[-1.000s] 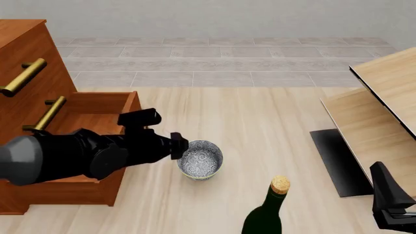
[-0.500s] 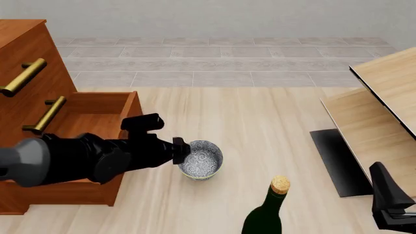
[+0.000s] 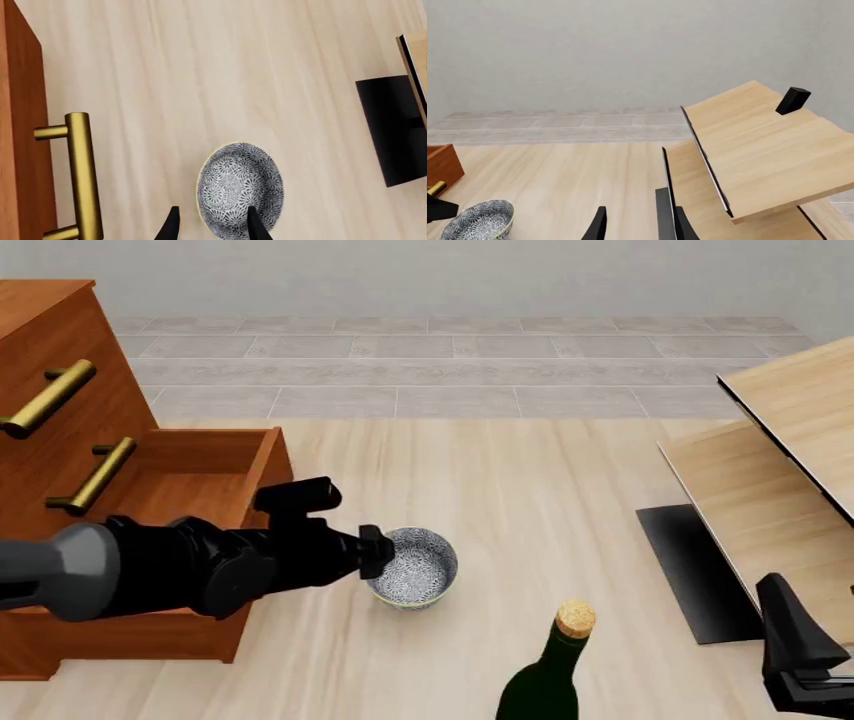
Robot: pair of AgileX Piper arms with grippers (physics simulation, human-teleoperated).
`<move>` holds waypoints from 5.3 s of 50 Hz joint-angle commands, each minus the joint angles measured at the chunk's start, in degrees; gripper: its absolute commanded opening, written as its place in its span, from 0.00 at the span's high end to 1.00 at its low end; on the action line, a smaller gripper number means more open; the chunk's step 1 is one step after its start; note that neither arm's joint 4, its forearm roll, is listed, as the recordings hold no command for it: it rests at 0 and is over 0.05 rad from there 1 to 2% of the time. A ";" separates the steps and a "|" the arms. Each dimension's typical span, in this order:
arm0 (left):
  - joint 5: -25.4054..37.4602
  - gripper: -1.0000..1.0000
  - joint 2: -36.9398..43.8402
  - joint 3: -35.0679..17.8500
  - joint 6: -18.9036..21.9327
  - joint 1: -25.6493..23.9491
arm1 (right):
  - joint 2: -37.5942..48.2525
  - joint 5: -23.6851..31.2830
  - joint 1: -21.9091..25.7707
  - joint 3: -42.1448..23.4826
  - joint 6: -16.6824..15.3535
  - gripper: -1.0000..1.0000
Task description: Put the bowl on top of the cabinet.
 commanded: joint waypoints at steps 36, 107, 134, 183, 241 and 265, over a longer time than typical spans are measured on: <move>-3.08 0.00 2.71 0.62 -1.16 -0.22 | 0.00 -0.06 0.04 0.14 -0.05 0.00; -6.90 0.00 7.20 1.17 -2.78 -1.08 | -0.01 -0.37 -0.19 0.17 0.27 0.00; -7.83 0.00 8.24 1.57 -2.80 -1.00 | 0.01 -0.06 0.08 0.16 -0.08 0.00; -4.94 1.00 2.78 1.86 -7.49 0.69 | 0.00 -0.24 -0.42 0.17 0.45 0.00; 15.16 1.00 -22.82 -5.84 -11.80 -5.99 | 0.12 0.15 0.08 0.17 0.13 0.00; 28.22 1.00 -27.48 -16.71 -9.59 -4.39 | 0.05 0.13 -0.09 0.16 0.30 0.00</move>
